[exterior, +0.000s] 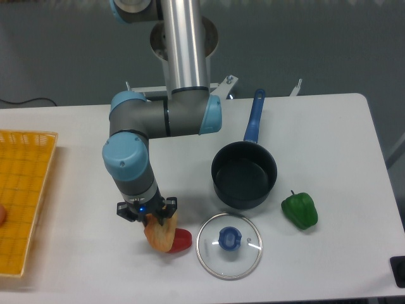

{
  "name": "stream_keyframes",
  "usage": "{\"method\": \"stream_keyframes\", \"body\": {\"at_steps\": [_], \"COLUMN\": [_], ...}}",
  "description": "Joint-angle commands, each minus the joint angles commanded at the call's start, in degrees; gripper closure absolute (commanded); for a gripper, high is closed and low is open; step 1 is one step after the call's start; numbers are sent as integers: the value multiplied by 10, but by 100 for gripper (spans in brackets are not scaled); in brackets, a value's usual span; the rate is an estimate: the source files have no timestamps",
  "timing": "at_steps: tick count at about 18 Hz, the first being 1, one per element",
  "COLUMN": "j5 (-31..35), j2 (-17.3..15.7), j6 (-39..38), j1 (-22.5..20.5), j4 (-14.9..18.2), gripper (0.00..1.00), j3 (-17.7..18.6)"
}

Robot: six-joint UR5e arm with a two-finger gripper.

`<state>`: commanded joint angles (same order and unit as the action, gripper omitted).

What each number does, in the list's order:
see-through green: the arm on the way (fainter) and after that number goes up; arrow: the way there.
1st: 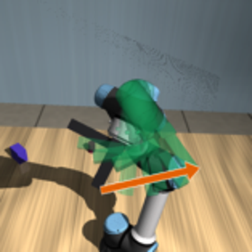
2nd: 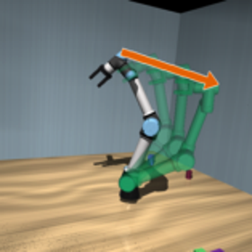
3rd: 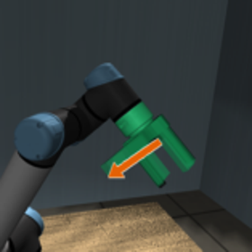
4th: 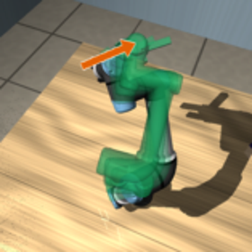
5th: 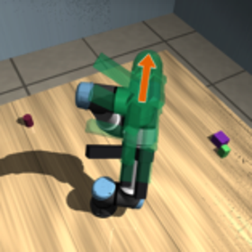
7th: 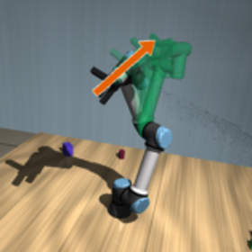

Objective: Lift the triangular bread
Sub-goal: 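Lift the gripped triangular bread up off the table, then raise the bread higher and hold it above the peppers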

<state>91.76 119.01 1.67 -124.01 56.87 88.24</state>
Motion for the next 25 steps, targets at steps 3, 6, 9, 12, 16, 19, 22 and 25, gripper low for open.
{"method": "stream_keyframes", "body": {"at_steps": [3,6,9,12,16,19,22,25], "j5": [-4,-8,-15,-18,-32,-39,-39,-39], "j2": [-7,-9,-17,-36,-54,-73,-77,-78], "j6": [1,3,17,38,148,207,255,304], "j1": [-2,-4,-10,-18,-25,-36,-39,-40], "j4": [2,2,4,28,38,64,85,88], "gripper": [88,87,86,86,86,86,86,86], "j3": [-2,-2,-2,-2,-3,-2,-2,-2]}}
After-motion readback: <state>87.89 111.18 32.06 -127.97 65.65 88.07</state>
